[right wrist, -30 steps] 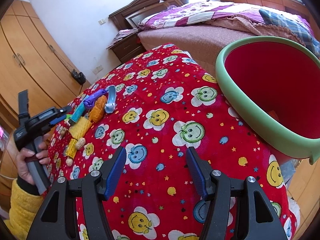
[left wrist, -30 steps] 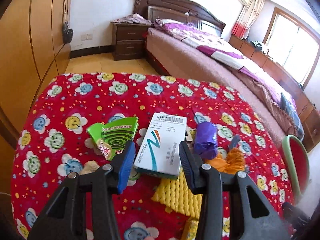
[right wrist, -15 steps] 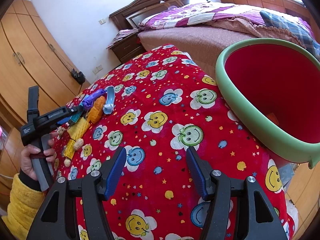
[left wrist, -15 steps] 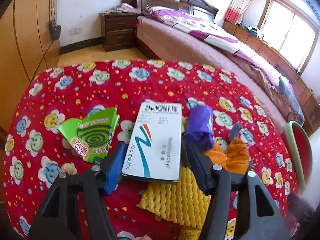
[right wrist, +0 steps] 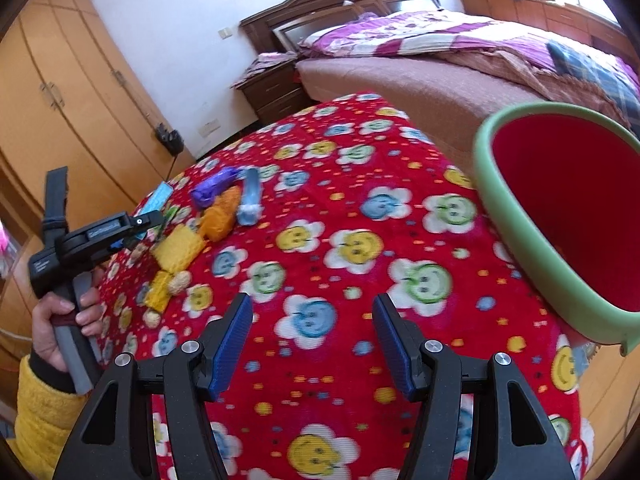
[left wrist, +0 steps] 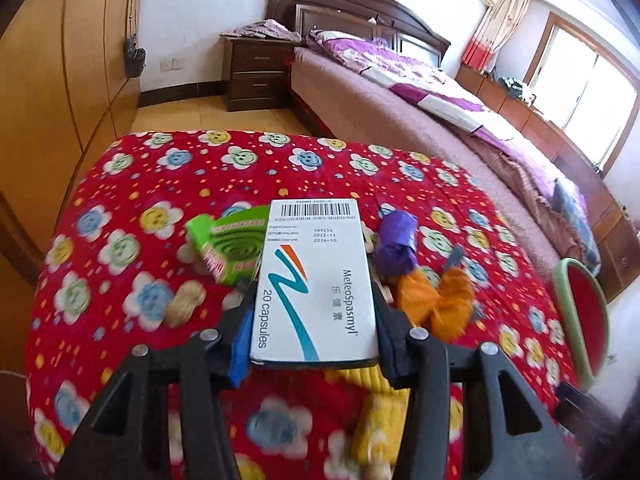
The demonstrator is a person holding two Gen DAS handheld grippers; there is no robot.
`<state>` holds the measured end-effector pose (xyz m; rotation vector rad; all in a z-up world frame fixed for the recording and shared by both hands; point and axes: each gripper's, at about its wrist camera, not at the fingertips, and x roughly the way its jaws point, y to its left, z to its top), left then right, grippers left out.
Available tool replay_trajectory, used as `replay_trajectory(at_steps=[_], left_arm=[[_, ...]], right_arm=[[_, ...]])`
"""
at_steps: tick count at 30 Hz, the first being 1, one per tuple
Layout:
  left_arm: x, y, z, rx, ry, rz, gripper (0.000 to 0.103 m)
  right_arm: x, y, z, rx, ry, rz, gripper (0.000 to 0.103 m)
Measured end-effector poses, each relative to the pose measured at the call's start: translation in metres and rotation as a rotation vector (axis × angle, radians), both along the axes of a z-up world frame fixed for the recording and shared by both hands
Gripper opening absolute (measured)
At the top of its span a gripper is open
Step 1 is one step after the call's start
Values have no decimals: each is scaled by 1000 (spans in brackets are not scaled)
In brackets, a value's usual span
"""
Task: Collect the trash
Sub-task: 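Grasp the yellow-green medicine box with the right gripper while the left gripper holds the white box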
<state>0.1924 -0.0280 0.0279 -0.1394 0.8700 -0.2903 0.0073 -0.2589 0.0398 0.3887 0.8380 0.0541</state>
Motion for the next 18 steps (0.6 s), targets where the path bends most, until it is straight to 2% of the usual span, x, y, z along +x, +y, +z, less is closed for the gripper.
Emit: replay_trajectory(at_steps=[4,8,18], left_arm=[[-33,20,7,-8,-1,36,50],[-56,38,5,24,13,84,50],[-85,87,-8,74,10,242,50]], right_arm=[[4,25,6,11,-14,46,64],[9,56,9,10,-19,113,64],[34,121,1,-5,11,200,64]])
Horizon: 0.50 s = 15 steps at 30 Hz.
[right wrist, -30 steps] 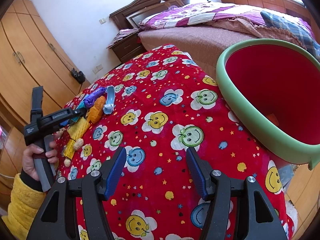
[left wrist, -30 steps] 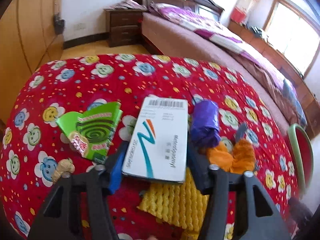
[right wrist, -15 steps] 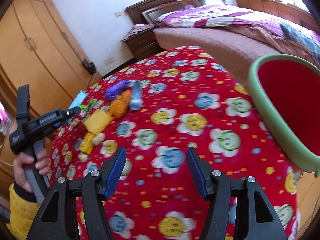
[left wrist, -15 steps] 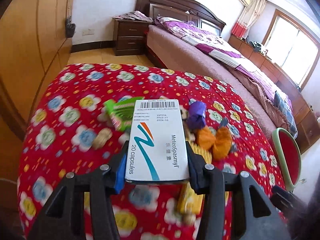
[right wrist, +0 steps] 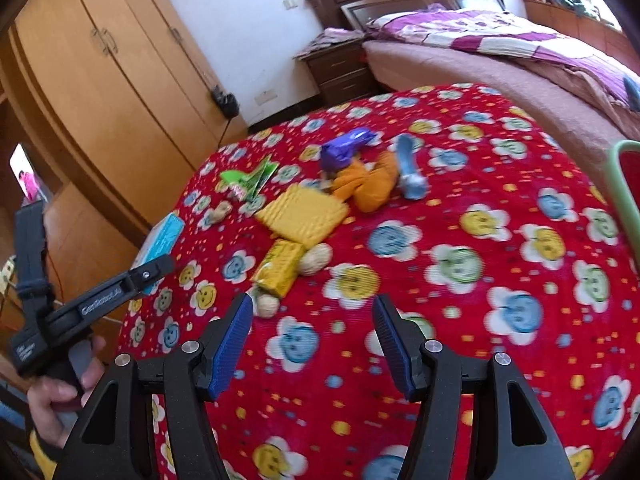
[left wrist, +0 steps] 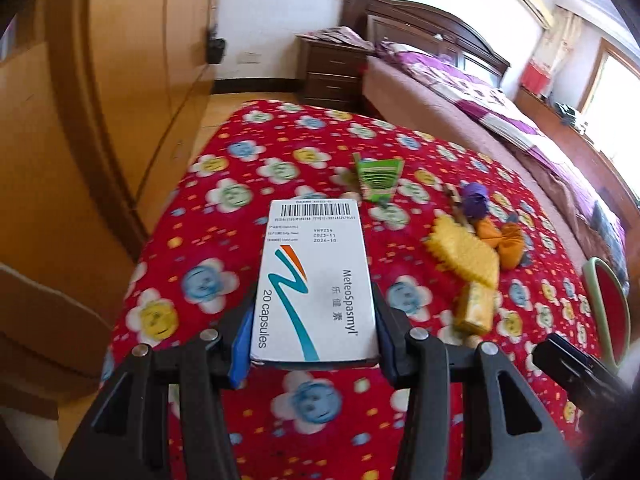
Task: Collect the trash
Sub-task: 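Grasp the yellow-green medicine box with the right gripper while the left gripper holds the white box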
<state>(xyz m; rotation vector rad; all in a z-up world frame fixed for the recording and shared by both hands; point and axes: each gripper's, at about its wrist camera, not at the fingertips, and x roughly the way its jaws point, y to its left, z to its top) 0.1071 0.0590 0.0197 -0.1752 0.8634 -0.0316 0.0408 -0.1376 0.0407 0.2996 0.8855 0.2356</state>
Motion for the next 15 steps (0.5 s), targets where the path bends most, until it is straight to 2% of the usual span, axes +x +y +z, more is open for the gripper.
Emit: replay_trajectory(at_steps=[5,8,15], left_arm=[[-8,13,-11,-12,3,35,50],[-12,16,-14,-27,3,43,50],[-14,19,-19,-58,-7,51,50]], right_arm=[[17,26,-13,17,29,38,63],[29,36,-20,12,46,34,55],[44,45,-27,-40,37,1,54]])
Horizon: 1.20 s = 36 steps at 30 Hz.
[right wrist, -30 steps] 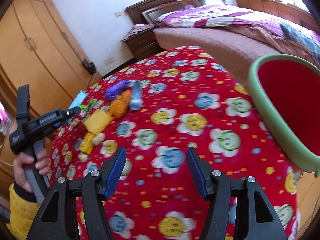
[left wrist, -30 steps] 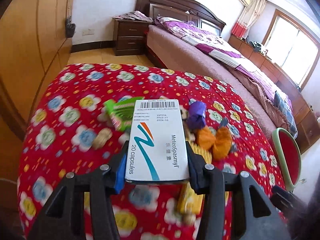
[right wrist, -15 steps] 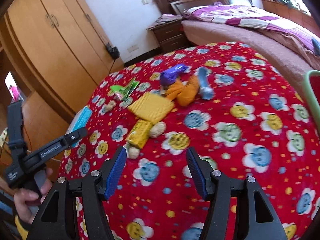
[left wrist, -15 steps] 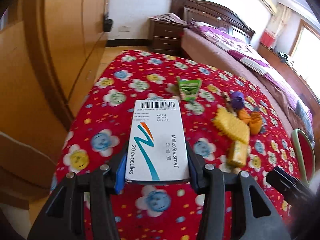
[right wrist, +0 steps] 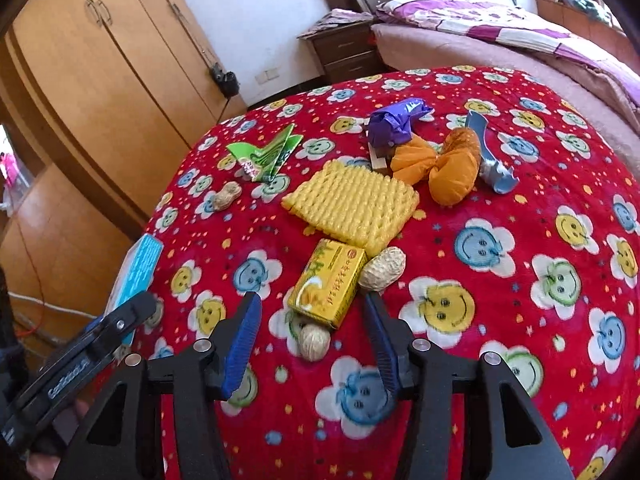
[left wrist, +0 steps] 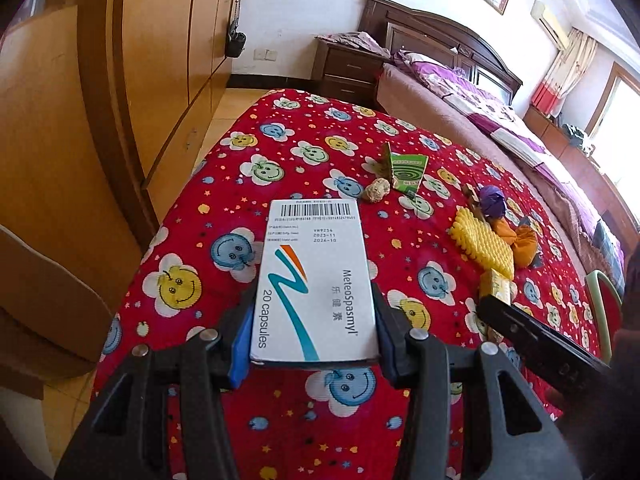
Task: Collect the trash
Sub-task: 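Grasp the yellow-green medicine box with the right gripper while the left gripper holds the white box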
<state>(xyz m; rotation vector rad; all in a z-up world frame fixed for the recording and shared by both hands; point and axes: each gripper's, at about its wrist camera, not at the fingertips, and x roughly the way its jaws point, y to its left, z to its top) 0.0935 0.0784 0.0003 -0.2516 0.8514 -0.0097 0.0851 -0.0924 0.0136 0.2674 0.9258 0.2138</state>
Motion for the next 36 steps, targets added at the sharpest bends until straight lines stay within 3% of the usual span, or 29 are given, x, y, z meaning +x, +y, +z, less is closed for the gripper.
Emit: replay_trajectory(at_steps=[5,9,17,36], left_arm=[[-4,3,-2,-45,7,-4,50],[-6,2,-1,-53,4,-5,50],[-12,-5,4,-53,-1,-17,50],[-42,-56,47,-7,-85,-120,50]], right_arm=[[4,4,-4,-14,-35,20,52],[4,-3,-6,-28,-31,0,29],[-12,-19,1,46,-33,23,28],[-88,-65,64,85,-225,9,28]])
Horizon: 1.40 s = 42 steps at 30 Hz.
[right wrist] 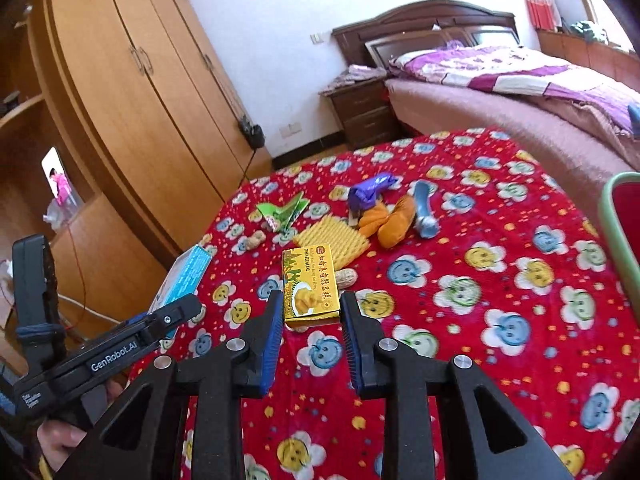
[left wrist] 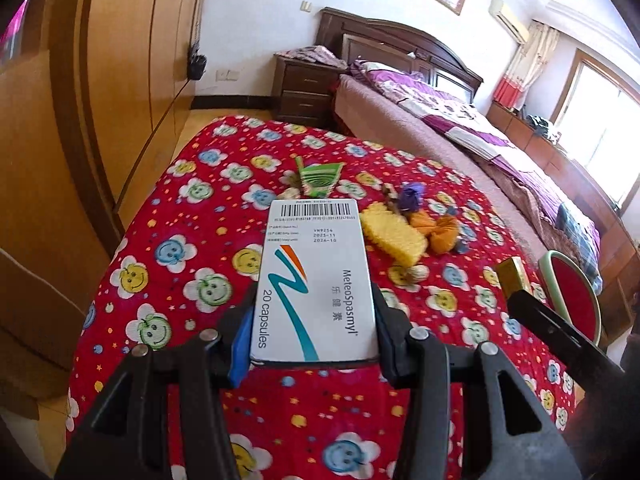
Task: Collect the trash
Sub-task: 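Grasp the yellow-green medicine box with the right gripper while the left gripper holds the white box, then carry both boxes over the red bucket and open both grippers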
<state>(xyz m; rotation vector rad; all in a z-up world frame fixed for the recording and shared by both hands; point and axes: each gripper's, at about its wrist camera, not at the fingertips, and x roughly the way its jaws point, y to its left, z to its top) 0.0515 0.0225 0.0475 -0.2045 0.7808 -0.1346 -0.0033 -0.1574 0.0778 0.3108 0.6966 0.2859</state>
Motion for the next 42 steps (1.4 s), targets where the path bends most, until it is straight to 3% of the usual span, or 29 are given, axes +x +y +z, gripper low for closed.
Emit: replay_trajectory(at_steps=[19,32,42], left_arm=[[-29,-67,38,56,-77,-118,50],[-27,-116,38,100,-69,-208,50],[-14,-176,41,101,-46,-350,50]], right_arm=[[-58,-79,31,20,-114,-135,29],[-84,-131,34,26,-149,-254,29],[-100,-176,27,34,-140,-390,29]])
